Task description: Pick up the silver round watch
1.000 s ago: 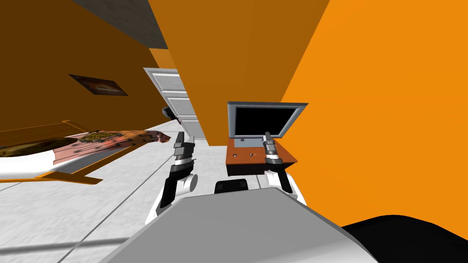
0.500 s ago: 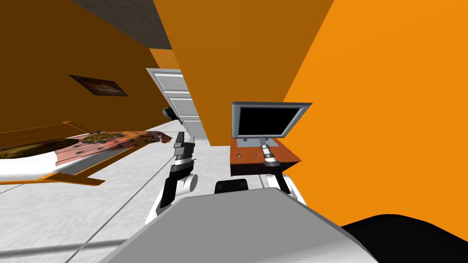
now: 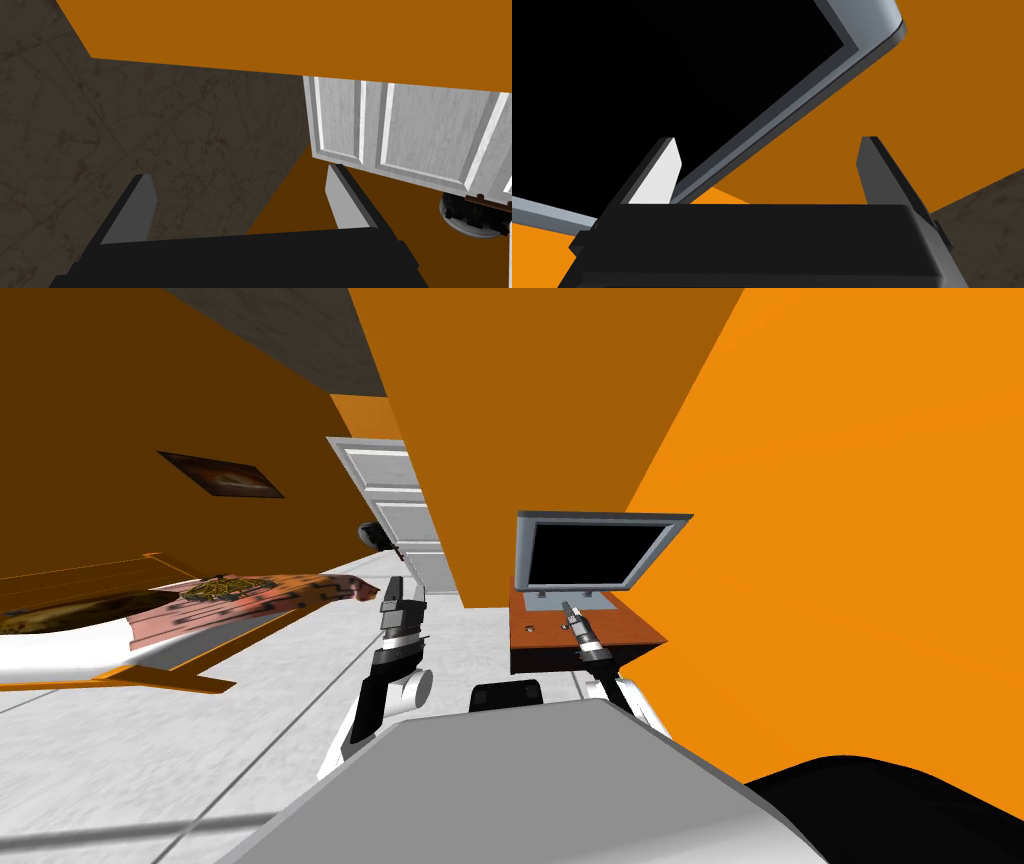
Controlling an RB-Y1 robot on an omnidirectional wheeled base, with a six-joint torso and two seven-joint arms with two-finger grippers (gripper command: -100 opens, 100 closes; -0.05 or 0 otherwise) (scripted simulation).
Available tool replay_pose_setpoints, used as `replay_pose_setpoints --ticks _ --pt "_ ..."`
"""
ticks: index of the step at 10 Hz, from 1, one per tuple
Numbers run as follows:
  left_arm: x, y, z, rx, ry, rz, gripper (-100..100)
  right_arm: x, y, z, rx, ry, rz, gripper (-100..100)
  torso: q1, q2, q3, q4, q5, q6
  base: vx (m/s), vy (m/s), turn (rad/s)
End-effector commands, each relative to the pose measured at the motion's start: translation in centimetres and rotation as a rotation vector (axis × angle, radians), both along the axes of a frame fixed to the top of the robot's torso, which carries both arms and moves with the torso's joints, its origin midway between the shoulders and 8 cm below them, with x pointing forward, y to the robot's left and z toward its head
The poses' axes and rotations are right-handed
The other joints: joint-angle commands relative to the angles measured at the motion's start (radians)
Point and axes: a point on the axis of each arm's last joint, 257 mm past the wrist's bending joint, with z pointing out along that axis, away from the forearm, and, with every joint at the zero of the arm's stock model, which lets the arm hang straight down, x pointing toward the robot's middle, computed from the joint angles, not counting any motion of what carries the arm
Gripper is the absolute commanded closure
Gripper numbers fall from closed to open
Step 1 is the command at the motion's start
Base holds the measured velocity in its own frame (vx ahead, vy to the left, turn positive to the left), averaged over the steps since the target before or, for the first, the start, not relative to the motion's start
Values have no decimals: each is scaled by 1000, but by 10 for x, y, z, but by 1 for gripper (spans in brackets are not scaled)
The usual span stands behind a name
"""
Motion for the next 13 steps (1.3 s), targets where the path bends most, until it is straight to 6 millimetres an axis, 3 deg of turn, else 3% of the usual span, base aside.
replay_pose_setpoints --ticks 1,2,3,4,5,6,7,9,10,11,12,13 --pt "0 0 0 0 0 0 0 -3 -4 -28 -73 63 -13 -100 0 0 0 0 0 0 34 117 29" --pt "0 0 0 0 0 0 0 -3 -2 -30 -99 67 -11 -100 1 -1 -1 0 0 0 24 93 2" --pt "0 0 0 0 0 0 0 -8 -8 -54 -153 123 -22 -100 0 -1 0 0 0 0 20 103 29" --pt "0 0 0 0 0 0 0 -8 -6 -55 -179 127 -19 -100 0 0 0 0 0 0 12 92 10" --pt "0 0 0 0 0 0 0 -14 -13 -79 -234 181 -27 -100 0 0 0 0 0 0 19 115 39" --pt "0 0 0 0 0 0 0 -14 -11 -82 -263 188 -24 -100 1 0 0 0 0 0 15 92 9" --pt "0 0 0 0 0 0 0 -22 -19 -106 -318 244 -28 -100 0 0 0 0 0 0 22 113 48" --pt "0 0 0 0 0 0 0 -22 -17 -109 -357 251 -22 -100 0 0 0 0 0 0 15 63 8" --pt "0 0 0 0 0 0 0 -31 -24 -133 -421 308 -22 -100 -3 0 0 0 0 0 34 73 58" --pt "0 0 0 0 0 0 0 -31 -23 -135 -448 312 -17 -100 -2 -1 0 0 0 0 36 72 26" --pt "0 0 0 0 0 0 0 -42 -31 -159 -505 367 -14 -100 -2 -1 -1 0 0 0 28 110 76" --pt "0 0 0 0 0 0 0 -43 -29 -161 -534 371 -8 -100 0 -1 -1 0 0 0 22 95 20"
